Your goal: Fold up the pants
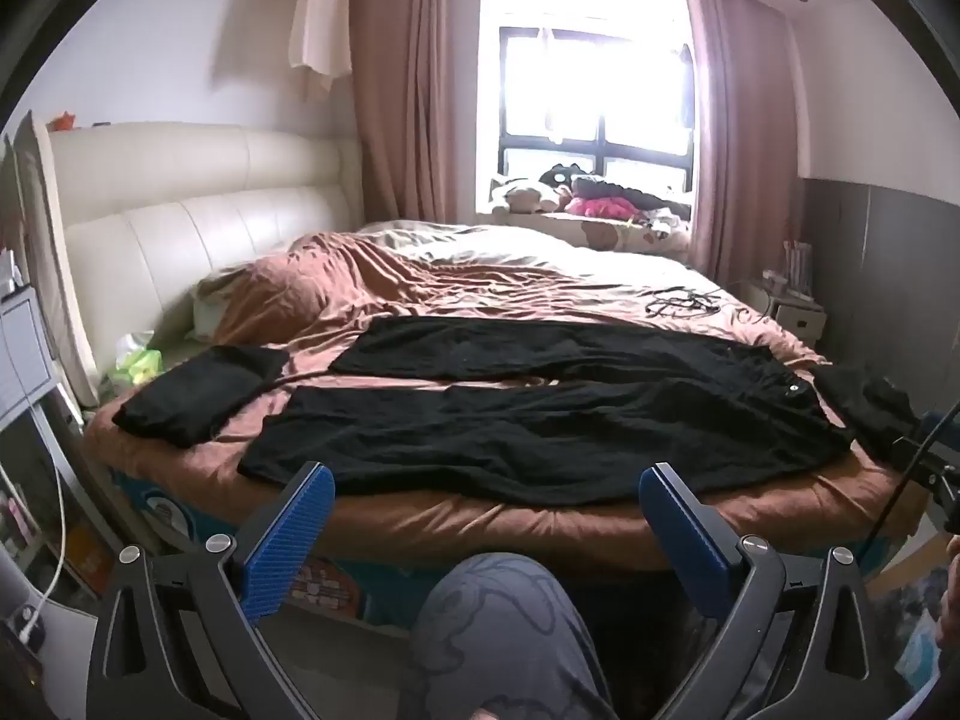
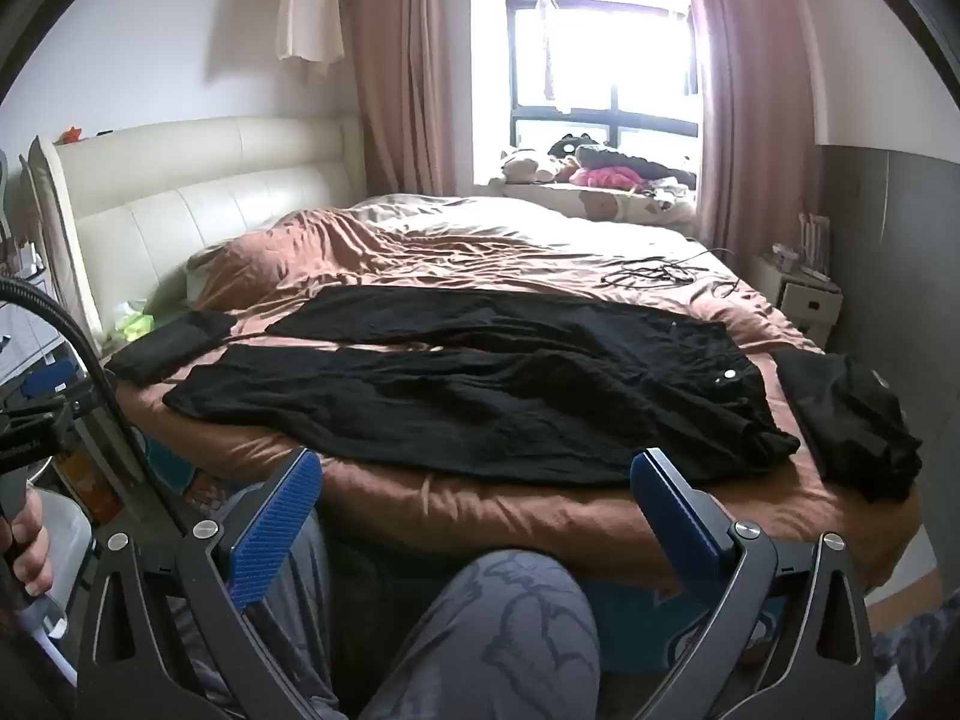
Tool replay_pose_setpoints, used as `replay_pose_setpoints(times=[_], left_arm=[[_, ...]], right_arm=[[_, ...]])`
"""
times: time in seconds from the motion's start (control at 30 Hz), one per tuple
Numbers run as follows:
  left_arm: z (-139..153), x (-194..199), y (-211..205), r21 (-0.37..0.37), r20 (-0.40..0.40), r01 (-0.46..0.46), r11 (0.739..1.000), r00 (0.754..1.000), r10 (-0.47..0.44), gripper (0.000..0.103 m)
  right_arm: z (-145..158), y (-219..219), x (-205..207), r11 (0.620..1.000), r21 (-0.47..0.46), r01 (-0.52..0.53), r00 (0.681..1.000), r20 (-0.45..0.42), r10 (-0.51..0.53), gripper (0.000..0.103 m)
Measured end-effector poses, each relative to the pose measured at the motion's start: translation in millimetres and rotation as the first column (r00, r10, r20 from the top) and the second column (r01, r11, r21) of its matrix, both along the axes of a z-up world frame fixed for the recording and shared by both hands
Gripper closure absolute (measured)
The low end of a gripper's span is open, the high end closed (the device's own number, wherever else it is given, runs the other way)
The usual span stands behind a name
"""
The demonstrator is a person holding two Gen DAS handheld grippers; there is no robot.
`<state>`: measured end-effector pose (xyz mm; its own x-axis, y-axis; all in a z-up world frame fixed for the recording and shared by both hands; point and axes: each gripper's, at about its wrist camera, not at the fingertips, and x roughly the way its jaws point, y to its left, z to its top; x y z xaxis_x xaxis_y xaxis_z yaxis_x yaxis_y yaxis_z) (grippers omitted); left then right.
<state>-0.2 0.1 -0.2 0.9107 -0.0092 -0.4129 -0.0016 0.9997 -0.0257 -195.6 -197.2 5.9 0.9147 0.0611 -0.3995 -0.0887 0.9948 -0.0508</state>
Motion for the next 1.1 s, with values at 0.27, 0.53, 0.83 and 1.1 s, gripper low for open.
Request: replay_pose_setpoints(times=[0.27, 0.53, 0.83, 1.1], left_arm=[[2.8, -7.3, -12.1, -0.005, 0.020, -0.003, 1.000, 1.000, 0.004, 0.000], [5.6, -8.4, 1.6, -0.028, 0.013, 0.001, 1.000, 1.000, 0.000, 0.000], [3.9, -10.7, 2.7, -0.032, 0.012, 0.011, 0.999, 1.000, -0.010, 0.000], [4.5, -12.6, 2.0, -0.036, 0.013, 0.013, 0.999, 1.000, -0.013, 0.000]], right_arm=[[0.0, -1.6, -1.6, 1.000, 0.009, 0.011, 1.000, 0.001, -0.011, 0.000], [1.4, -1.0, -3.0, 1.000, 0.007, 0.023, 1.000, -0.007, -0.023, 0.000], [0.6, -3.7, -3.4, 1.000, 0.014, 0.026, 1.000, -0.013, -0.026, 0.000], [-1.7, -5.8, -6.8, 0.999, 0.022, 0.028, 0.999, -0.021, -0.028, 0.000]])
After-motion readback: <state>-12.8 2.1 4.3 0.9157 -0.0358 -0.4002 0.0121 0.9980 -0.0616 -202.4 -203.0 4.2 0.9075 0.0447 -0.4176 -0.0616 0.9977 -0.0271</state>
